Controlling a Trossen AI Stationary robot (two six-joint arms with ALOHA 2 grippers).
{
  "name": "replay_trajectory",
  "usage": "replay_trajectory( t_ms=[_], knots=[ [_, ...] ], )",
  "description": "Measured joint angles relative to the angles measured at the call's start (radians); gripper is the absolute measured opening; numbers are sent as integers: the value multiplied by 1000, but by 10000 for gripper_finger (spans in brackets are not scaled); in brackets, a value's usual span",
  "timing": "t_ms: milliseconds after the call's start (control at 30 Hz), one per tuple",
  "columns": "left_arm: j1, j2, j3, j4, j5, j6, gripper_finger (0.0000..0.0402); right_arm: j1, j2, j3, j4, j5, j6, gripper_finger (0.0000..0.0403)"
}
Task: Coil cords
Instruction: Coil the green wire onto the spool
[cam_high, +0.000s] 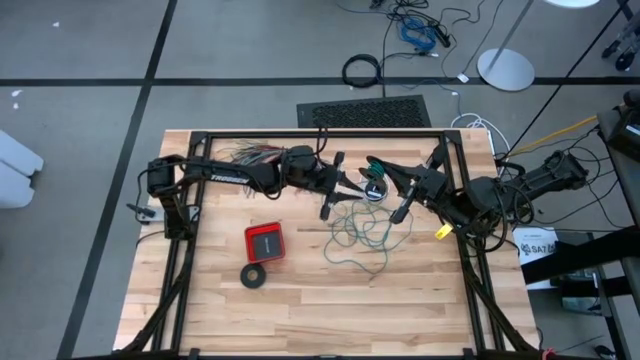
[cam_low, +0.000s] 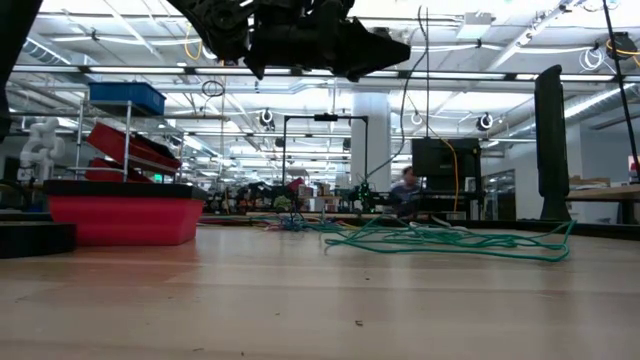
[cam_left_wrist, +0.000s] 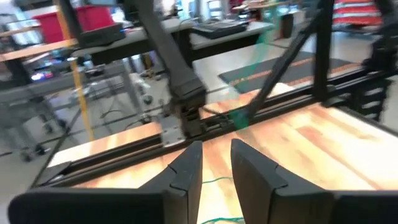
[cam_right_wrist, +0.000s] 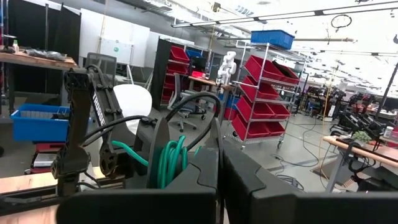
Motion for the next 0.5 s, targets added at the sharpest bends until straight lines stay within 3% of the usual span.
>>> replay_trajectory(
  t_ms=[233,500],
  knots=[
    [-20,0,0,4,68,-25,92,0,0,0,-12,0,1,0],
    [-53,15,0,83,-23,-52,92,0,0,0,-15,0,2,0]
  ],
)
